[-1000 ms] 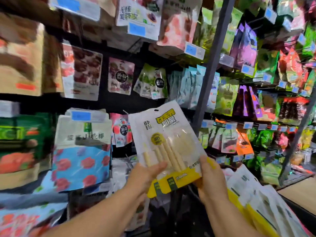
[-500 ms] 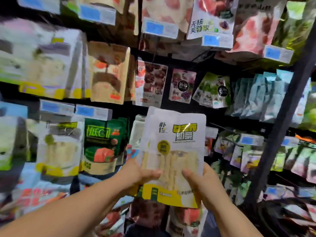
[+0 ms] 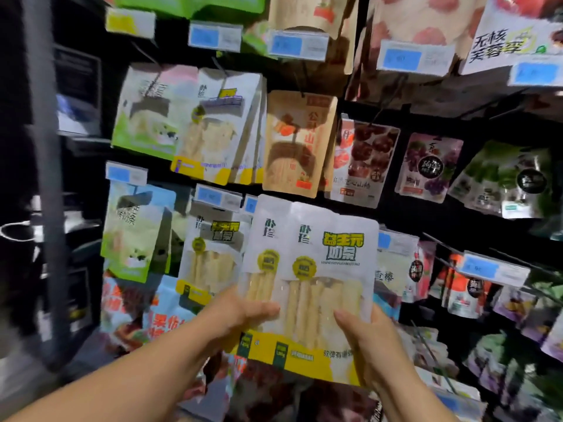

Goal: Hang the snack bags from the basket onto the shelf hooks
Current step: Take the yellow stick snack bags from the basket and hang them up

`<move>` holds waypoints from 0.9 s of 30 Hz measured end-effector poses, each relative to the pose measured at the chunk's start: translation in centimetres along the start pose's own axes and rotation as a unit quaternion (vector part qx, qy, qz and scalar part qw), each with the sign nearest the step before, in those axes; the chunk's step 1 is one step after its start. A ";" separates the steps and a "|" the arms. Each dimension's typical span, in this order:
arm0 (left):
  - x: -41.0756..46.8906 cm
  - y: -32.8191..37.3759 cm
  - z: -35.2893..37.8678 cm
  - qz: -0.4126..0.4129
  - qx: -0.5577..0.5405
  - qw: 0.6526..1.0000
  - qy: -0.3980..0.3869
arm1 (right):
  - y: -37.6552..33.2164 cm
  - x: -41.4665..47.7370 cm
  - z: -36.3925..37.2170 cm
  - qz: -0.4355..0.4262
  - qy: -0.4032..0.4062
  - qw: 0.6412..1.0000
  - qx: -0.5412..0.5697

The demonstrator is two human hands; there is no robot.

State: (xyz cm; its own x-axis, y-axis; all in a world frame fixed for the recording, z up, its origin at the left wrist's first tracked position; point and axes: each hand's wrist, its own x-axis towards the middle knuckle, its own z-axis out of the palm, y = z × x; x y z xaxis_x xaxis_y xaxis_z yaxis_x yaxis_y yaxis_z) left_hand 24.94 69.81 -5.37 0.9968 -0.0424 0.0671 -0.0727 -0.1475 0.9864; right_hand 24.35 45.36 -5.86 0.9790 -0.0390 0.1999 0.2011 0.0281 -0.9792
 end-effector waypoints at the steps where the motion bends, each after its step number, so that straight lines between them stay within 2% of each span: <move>1: -0.4 -0.3 -1.2 -0.003 -0.044 0.999 0.008 | 0.3 0.4 0.5 -0.002 -0.009 1.000 0.002; 4: -1.4 -2.2 -4.4 -0.009 -0.155 0.985 0.074 | 1.3 1.1 1.9 0.001 -0.038 0.999 -0.011; 6: -2.1 -3.8 -6.2 0.003 -0.189 0.976 0.105 | 2.3 1.3 3.0 0.010 -0.046 0.999 -0.022; 19: -3.3 -9.4 -13.1 -0.008 -0.192 0.965 0.177 | 5.3 3.0 11.5 0.017 -0.083 0.991 -0.102; 27: -3.3 -13.0 -15.0 -0.017 -0.239 0.917 0.319 | 6.1 4.5 16.0 0.039 -0.099 0.990 -0.095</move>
State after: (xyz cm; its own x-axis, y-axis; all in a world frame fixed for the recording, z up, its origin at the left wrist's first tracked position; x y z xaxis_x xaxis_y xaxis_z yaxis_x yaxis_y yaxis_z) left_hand 23.11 86.64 -16.14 0.8247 0.5641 -0.0419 -0.1700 0.3178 0.9328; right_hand 30.52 61.34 -10.38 0.9822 0.1535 0.1078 0.1331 -0.1656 -0.9772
